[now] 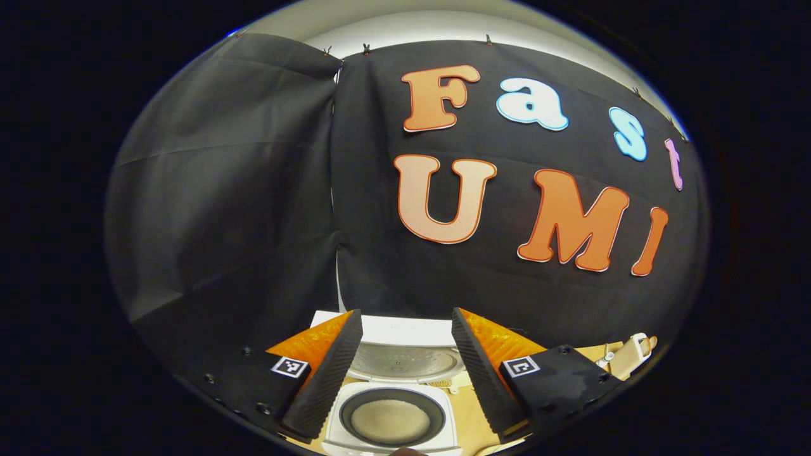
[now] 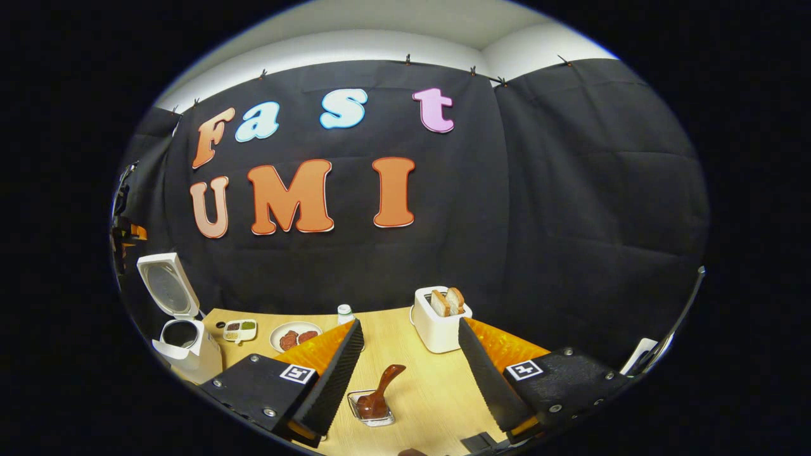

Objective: Close the left gripper, press the button to open the rice cooker; take a wooden spoon from the chopstick holder with the right hand, scoop a spoonful of rice and pour it into the rice cooker, then put the wooden spoon back into the chopstick holder.

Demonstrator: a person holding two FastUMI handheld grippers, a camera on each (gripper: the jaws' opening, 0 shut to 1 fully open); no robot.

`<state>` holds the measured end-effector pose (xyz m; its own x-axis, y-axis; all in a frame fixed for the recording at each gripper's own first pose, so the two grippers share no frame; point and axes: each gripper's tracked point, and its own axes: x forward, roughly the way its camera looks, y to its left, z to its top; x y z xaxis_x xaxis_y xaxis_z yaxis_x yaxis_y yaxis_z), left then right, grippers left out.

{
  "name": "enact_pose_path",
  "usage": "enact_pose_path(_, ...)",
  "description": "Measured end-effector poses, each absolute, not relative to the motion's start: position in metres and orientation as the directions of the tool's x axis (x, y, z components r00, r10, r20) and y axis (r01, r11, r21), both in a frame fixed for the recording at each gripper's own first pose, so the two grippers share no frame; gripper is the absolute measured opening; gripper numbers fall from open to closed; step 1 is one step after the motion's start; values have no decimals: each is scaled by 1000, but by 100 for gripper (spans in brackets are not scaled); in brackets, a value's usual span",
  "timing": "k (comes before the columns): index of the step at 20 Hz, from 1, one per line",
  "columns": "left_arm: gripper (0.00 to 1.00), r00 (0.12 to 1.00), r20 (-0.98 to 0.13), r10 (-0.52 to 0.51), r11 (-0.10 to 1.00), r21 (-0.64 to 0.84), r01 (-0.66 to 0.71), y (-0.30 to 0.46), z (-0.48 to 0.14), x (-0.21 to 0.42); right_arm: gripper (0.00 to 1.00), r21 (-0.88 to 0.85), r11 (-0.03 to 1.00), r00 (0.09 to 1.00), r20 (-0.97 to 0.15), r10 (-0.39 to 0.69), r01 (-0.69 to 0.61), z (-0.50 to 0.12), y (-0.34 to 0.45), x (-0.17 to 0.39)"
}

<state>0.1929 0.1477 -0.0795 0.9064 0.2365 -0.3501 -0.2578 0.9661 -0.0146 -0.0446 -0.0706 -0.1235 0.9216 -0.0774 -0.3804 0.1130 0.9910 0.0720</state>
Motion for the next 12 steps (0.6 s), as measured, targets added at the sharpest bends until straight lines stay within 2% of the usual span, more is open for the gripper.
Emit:
enact_pose_path(5,95,872,-409,268,956,0,-294,169,-97,237,94,70,989,936,-337,-101,132,-98,-73,-53)
enact_pose_path(10,96,801,-539,260,948,-13,-317,182,-152,269,94,57,989,942,-315,-114,138,-86,-70,-59)
enact_pose_path(12,97,795,-536,284,943,8,-331,188,-151,276,94,52,989,940,-320,-117,140,-87,-68,-61)
